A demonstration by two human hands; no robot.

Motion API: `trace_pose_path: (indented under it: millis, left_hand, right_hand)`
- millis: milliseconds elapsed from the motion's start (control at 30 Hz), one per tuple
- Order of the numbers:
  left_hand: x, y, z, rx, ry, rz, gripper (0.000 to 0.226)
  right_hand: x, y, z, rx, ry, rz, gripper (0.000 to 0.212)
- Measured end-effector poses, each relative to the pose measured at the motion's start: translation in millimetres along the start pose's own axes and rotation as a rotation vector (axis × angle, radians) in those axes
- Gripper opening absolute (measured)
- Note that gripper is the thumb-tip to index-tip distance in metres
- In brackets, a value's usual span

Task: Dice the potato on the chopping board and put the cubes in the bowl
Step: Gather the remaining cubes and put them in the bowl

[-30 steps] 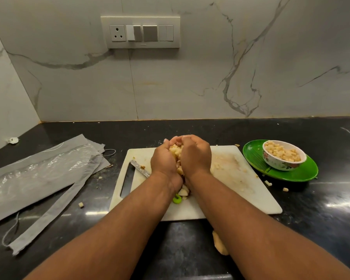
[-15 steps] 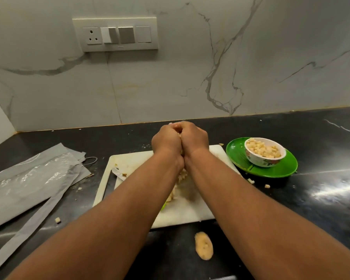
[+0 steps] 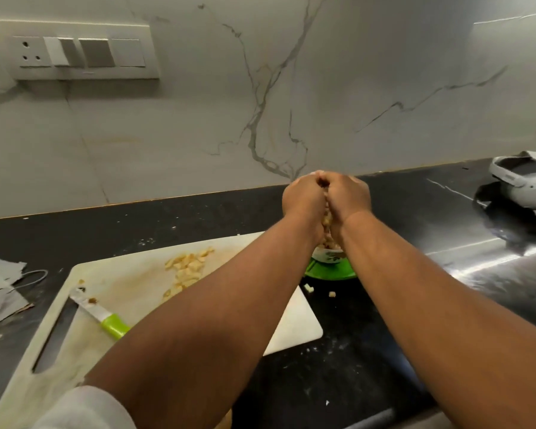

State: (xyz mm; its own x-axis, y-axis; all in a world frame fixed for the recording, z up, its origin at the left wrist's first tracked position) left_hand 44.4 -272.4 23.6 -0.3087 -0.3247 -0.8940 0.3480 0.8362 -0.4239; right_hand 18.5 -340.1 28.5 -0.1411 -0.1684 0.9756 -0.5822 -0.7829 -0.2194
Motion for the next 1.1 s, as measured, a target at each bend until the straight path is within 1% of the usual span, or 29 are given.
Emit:
trace_pose_path:
  millis: [67, 200, 333, 400, 533, 633, 800, 900, 1033, 1100]
  left_hand:
    - [5, 0, 2, 0.040, -0.005, 0.066, 0.018]
    - [15, -3, 9, 0.043, -0.019, 0.203, 0.020]
    - [14, -1, 8, 0.030, -0.077, 0.288, 0.023]
    - [13, -1, 7, 0.027, -0.103, 0.282, 0.025]
    - [11, 1, 8, 0.032, -0.167, 0.290, 0.035]
    - [9, 3, 7, 0.049, -0.182, 0.256, 0.039]
    - [8, 3, 7, 0.080, -0.172, 0.189, 0.047]
    - [5, 3, 3, 0.114, -0.163, 0.171, 0.053]
    - [3, 8, 3, 0.149, -0.184, 0.161, 0.058]
    - [2, 10, 4, 0.163, -0.163, 0.170, 0.063]
  right_hand:
    - [-8, 8, 2, -0.021, 0.008, 0.011, 0.010]
    - [-16, 16, 4, -0.023, -0.042, 0.008, 0.015]
    - [-10, 16, 1, -0.045, -0.012, -0.073, 0.013]
    - [-5, 17, 0, -0.047, 0.001, -0.172, 0.014]
    - [-1, 20, -3, 0.006, 0.065, -0.492, 0.022]
    - [-2, 17, -5, 0.044, 0.128, -0.614, 0.027]
    - [-7, 18, -8, 0.122, 0.100, -0.710, 0.025]
    - [-6, 22, -10, 0.139, 0.136, -0.763, 0.026]
    - [-4, 30, -11, 0.149, 0.170, -0.695, 0.029]
    - [-3, 32, -11, 0.180, 0.182, -0.669, 0.030]
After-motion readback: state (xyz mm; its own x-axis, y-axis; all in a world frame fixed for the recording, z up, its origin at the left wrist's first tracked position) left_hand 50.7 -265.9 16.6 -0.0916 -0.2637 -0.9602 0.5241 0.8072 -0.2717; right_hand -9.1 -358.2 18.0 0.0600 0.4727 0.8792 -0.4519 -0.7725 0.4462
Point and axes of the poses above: each hand's wrist, its own z-axis towards the middle knuckle, its own y-axis out of the back of the hand, x = y × z, the point moved 3 cm from there along z, towards the middle knuckle, and after that the axes turned 11 degrees about x, right-handed, at the moved point
